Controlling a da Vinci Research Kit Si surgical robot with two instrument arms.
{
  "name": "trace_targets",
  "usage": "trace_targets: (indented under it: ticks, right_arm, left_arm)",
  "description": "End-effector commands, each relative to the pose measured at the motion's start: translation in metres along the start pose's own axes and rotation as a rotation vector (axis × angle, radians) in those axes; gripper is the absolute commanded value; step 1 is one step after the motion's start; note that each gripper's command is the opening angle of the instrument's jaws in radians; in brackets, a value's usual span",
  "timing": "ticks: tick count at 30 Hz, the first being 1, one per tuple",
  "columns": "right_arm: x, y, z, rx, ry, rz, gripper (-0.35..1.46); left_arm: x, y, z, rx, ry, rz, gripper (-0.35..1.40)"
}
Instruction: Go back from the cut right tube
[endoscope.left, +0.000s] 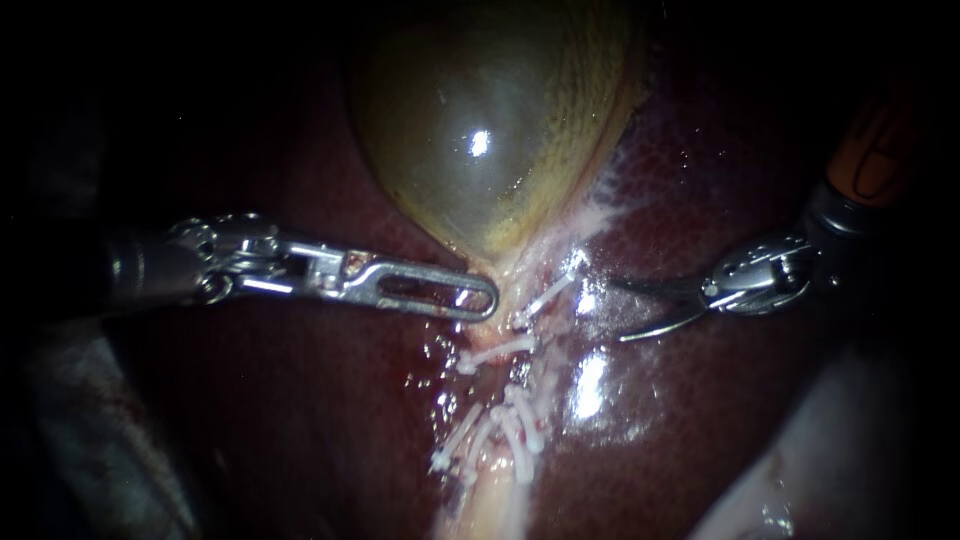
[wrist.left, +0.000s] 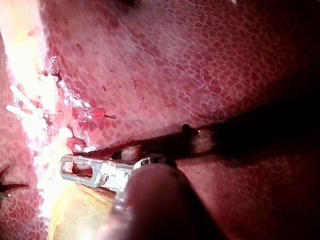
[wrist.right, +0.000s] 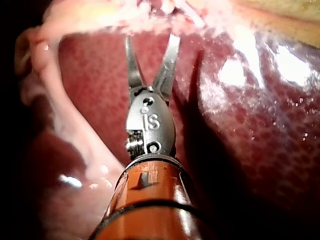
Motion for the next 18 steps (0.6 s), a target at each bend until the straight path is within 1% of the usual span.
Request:
trace_targets:
  ticks: [1, 18]
  right_arm:
    - [0.0000, 0.0000, 0.0000, 0.001, 0.000, 0.000, 0.69]
    - [0.0000, 0.0000, 0.0001, 0.000, 0.000, 0.000, 0.69]
  left_arm:
    - [0.0000, 0.0000, 0.0000, 0.000, 0.000, 0.000, -0.35]
    - [-0.0001, 0.0000, 0.0001, -0.001, -0.002, 0.000, -0.35]
